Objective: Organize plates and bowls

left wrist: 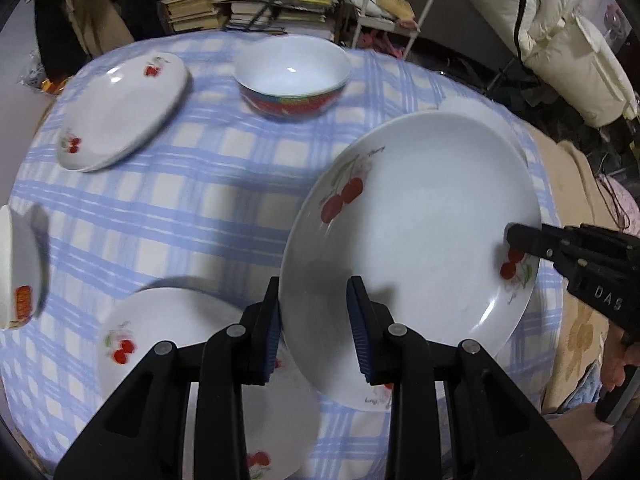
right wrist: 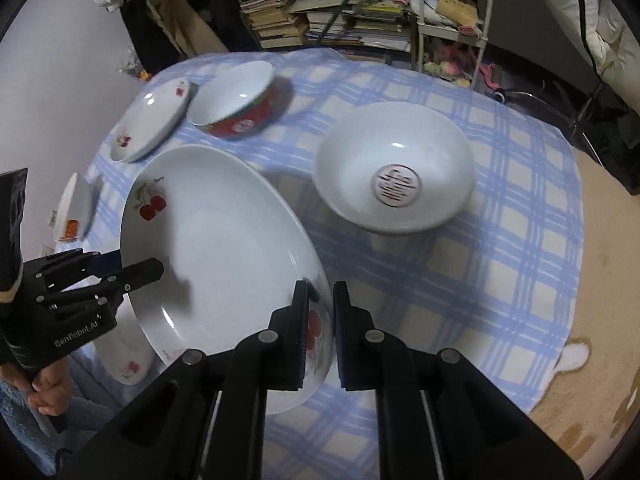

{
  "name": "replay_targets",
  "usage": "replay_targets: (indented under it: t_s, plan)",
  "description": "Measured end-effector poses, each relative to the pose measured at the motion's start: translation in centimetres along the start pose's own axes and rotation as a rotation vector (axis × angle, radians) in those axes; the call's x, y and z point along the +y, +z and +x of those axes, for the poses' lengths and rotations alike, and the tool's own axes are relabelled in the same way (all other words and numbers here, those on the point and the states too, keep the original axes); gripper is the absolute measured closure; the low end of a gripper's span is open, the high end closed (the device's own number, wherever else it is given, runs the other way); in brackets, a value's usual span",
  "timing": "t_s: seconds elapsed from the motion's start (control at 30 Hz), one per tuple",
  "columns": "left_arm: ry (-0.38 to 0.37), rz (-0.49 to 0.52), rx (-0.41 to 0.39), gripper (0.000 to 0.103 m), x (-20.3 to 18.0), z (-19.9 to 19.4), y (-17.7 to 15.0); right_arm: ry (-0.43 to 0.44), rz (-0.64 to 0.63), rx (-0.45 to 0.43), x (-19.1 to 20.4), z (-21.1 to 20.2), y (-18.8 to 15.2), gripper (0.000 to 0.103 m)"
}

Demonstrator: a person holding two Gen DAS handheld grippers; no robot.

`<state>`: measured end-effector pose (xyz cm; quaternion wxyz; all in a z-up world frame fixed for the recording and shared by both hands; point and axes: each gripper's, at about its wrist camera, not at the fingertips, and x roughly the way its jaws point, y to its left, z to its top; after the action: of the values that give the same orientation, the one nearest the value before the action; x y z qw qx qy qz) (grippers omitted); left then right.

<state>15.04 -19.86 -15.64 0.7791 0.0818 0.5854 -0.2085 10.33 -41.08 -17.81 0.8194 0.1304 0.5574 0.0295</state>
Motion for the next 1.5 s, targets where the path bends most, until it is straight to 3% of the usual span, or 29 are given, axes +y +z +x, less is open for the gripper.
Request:
replay_targets:
  t_s: [0.37, 0.57, 0.77, 1.0, 1.03, 1.3, 1.5]
  plan:
    - [0.04, -0.067, -0.037, 0.072, 5.4, -5.5, -1.6, 0.064, -0.058, -0.048, 6.5, -1.9, 0.9, 0.09]
    - [0.099, -0.091, -0.071, 0.072, 8.6, -8.9, -3.2, 0.109, -0.088, -0.081, 11.0, -2.3, 1.5, 0.09]
    - [0.119, -0.14, -0.071, 0.072, 12.0, -10.8, -5.5, 0.132, -0.142, -0.059, 15.1, -1.3, 1.1, 0.089]
    - [0.08, -0.2, -0.058, 0.072, 14.5, -9.2, -8.2, 0.165, -0.121, -0.003, 16.6, 1.3, -0.6, 0.089]
    - [0.076, -0.207, -0.052, 0.072, 14.6, -8.7, -8.5, 0.147, -0.118, 0.042, 16.5, 1.9, -1.0, 0.089]
    - [0.091, -0.242, 0.017, 0.072, 15.0, -4.7, -10.1, 0.075, -0.133, 0.137, 16.9, 6.1, -3.2, 0.087]
    - [0.088, -0.263, 0.022, 0.072, 15.4, -3.9, -10.0, 0.063, -0.158, 0.124, 16.9, 7.2, -3.3, 0.086]
